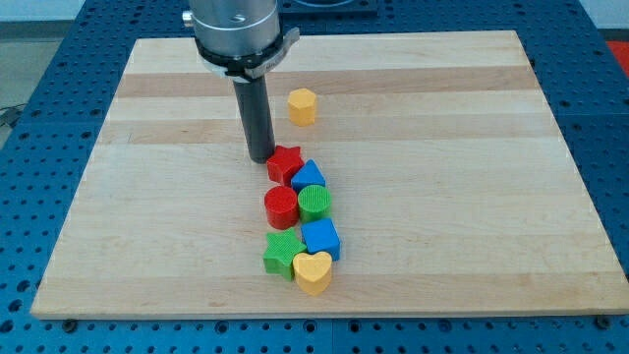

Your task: Push the red star into the blue triangle

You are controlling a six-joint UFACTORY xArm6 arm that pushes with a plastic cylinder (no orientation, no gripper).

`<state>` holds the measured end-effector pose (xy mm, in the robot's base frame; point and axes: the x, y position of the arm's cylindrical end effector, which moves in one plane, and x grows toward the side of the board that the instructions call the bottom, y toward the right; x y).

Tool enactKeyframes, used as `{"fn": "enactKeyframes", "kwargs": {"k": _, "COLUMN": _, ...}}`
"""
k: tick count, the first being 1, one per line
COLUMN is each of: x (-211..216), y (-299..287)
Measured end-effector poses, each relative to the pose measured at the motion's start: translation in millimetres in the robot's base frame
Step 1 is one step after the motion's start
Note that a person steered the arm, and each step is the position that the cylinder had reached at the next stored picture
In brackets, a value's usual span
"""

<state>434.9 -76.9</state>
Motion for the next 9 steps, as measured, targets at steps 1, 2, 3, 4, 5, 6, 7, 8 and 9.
{"fn": "enactKeyframes", "kwargs": {"k": 1, "x": 18.4, "y": 11.7}}
{"fn": "enactKeyframes", "kwargs": {"k": 2, "x": 20.7, "y": 12.2}}
{"fn": "enactKeyframes", "kwargs": {"k": 3, "x": 18.0, "y": 12.2}}
{"fn": "enactKeyframes", "kwargs": {"k": 4, "x": -4.4, "y": 7.9}}
{"fn": "enactKeyframes", "kwargs": {"k": 5, "x": -10.3, "y": 1.0}}
{"fn": "enactKeyframes", "kwargs": {"k": 6, "x": -10.3, "y": -1.1}}
{"fn": "enactKeyframes", "kwargs": {"k": 7, "x": -8.8, "y": 16.4}}
{"fn": "enactKeyframes", "kwargs": {"k": 8, "x": -8.6, "y": 33.4}}
{"fn": "enactKeyframes", "kwargs": {"k": 9, "x": -8.6, "y": 33.4}}
